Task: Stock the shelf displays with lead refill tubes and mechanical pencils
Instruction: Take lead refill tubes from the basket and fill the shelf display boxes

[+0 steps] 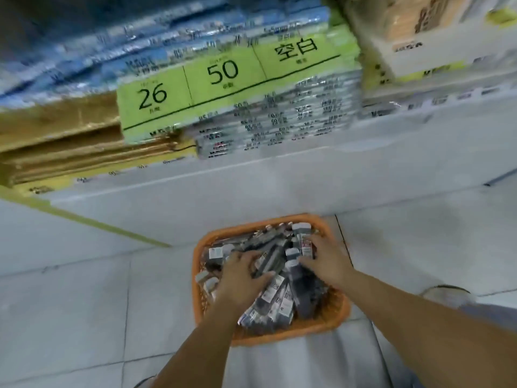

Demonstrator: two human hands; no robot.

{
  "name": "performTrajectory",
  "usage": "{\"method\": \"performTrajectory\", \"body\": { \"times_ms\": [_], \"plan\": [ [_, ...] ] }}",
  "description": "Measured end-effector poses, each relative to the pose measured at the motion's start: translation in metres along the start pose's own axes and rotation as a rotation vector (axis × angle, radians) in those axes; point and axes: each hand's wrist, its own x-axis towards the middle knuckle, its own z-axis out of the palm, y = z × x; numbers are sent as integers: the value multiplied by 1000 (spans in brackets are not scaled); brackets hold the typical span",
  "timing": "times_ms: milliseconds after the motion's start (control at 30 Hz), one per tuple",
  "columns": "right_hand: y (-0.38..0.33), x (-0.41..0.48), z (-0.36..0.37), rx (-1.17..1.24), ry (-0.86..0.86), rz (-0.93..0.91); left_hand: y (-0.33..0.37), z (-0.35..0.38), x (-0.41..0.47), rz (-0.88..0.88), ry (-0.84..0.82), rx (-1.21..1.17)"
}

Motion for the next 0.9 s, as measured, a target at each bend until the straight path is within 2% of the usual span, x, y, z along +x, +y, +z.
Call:
{"method": "performTrajectory", "body": {
  "times_ms": [167,400,567,667,767,900],
  "plan": [
    [15,8,31,-23,208,5,-3,21,6,65,130,81],
    [14,13,34,225,278,113,-11,16,7,66,147,-95],
    [9,10,35,229,190,132,-21,8,2,127,213,-108],
    [8,2,34,355,132,157,-27,5,-3,107,256,-135],
    [4,-6,27,488,157,128,-37,3,-10,85,195,-235],
    [-4,-8,27,497,151,98,-46,4,-20,44,134,-398]
  ]
}}
